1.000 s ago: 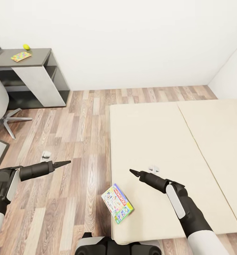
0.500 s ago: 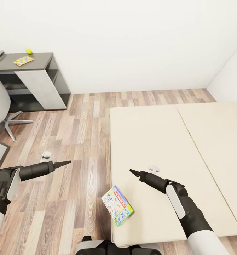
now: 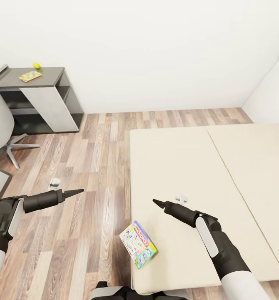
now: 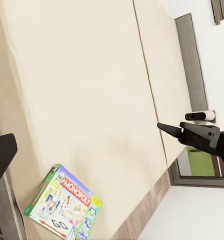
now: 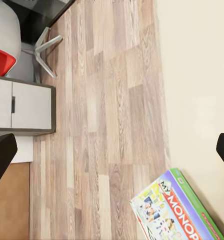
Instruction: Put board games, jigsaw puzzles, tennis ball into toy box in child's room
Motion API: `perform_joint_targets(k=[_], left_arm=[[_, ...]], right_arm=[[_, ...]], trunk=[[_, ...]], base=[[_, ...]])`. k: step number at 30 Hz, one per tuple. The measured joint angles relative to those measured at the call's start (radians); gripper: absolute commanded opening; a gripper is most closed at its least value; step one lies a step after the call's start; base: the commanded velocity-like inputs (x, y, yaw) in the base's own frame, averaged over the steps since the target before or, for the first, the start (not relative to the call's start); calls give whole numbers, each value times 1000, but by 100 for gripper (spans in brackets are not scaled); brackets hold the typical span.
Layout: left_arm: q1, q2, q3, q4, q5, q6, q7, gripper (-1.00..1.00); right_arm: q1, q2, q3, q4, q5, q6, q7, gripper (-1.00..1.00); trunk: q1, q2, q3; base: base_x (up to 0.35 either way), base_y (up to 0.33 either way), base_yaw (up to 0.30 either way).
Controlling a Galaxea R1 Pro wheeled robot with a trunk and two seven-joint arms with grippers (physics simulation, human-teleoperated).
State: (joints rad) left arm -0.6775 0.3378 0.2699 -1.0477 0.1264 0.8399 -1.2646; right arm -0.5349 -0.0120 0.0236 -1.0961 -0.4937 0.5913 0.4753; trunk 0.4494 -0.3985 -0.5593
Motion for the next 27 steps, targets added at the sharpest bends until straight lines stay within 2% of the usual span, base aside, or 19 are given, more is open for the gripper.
perform_joint_targets(k=[27], left_arm=[[0, 0, 0, 0, 0, 0, -1, 100]], right_arm=[[0, 3, 0, 0, 1, 0, -5, 100]], trunk=[[0, 0, 44]], base=[[0, 0, 0]])
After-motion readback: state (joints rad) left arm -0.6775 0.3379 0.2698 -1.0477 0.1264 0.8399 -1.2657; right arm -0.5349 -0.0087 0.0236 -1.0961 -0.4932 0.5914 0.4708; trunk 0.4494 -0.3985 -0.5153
